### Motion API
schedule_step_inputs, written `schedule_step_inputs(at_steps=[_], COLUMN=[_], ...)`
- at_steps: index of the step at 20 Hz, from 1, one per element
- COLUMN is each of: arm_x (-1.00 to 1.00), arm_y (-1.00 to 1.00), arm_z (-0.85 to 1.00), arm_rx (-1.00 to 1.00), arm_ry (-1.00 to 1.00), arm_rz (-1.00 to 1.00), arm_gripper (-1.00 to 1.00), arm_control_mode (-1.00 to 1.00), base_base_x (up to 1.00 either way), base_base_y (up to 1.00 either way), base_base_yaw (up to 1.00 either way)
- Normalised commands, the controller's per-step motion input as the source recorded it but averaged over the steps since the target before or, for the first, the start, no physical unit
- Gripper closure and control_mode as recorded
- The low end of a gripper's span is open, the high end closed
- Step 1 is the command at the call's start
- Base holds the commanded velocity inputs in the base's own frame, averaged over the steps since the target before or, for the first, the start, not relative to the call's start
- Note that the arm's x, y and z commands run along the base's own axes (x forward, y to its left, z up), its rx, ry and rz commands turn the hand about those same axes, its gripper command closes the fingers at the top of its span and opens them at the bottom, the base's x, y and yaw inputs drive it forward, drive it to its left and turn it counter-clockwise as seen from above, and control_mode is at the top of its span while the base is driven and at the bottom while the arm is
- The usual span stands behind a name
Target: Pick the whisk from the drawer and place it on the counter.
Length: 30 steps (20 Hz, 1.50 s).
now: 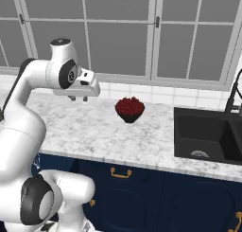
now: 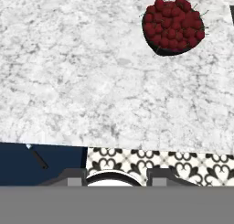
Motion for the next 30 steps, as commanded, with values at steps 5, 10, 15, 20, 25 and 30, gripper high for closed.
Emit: schedule_step_inputs(at_steps=[5,10,15,20,25,30], arm_x=[-0.43,-0.54,-0.26,0.0,0.0,0.0], arm_y=[0.0,0.0,0.0,0.0,0.0,0.1], arm_z=[-0.33,-0.58,-0.44,0.0,0.0,-0.1], arm_rx=[0.0,0.0,0.0,0.0,0.0,-0.01], arm_ry=[0.0,0.0,0.0,0.0,0.0,0.0], arm_rz=[0.0,0.0,0.0,0.0,0.0,0.02], arm_gripper=[-1.0,-1.0,-1.0,-1.0,-1.0,-1.0], arm_control_mode=[-1.0,-1.0,1.0,1.0,1.0,-1.0], base_base_x=[0.0,0.0,-0.14,-0.65,-0.69,-0.25], base_base_y=[0.0,0.0,0.0,0.0,0.02,0.26], base_base_yaw=[0.0,0.0,0.01,0.09,0.15,0.13])
